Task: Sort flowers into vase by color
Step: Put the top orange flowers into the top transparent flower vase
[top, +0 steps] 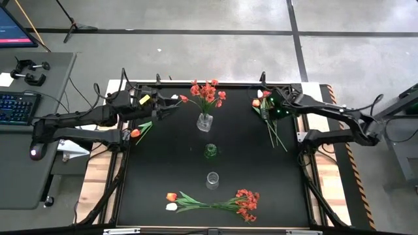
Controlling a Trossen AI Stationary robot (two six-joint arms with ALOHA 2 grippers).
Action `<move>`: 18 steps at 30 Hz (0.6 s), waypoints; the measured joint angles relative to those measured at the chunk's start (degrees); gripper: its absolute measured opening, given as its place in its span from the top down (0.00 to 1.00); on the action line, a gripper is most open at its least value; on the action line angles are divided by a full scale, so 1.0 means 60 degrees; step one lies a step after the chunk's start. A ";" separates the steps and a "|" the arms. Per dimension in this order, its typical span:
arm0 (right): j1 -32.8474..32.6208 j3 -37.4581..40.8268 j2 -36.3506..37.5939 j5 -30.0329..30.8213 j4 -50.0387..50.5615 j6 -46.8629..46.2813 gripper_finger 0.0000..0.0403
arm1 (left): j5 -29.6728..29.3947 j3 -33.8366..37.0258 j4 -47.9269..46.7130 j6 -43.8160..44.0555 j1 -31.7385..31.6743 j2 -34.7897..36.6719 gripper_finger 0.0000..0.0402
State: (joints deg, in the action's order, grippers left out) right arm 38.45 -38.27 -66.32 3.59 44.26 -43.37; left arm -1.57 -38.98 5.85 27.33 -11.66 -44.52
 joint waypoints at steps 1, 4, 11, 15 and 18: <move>0.0149 0.0016 -0.0126 -0.0075 -0.0055 0.0103 0.82 | 0.0013 0.0000 -0.0019 -0.0014 0.0000 0.0055 0.46; 0.0537 0.0016 -0.0504 0.0113 -0.0045 0.0558 0.67 | 0.0014 0.0000 -0.0024 -0.0081 0.0000 0.0217 0.46; 0.1126 0.0016 -0.1628 0.0307 -0.0113 0.1511 0.39 | -0.0007 0.0000 -0.0056 -0.0170 0.0000 0.0535 0.46; 0.1179 0.0020 -0.2383 0.0309 -0.0755 0.1810 0.35 | -0.0081 0.0000 -0.0056 -0.0170 0.0000 0.0557 0.46; 0.1181 0.0005 -0.2787 0.0126 -0.1138 0.2023 0.35 | -0.0089 0.0000 -0.0063 -0.0179 0.0000 0.0548 0.46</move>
State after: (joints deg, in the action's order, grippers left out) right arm 45.53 -38.24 -83.04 4.35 37.42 -31.23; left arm -2.11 -38.98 5.48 26.25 -11.66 -41.23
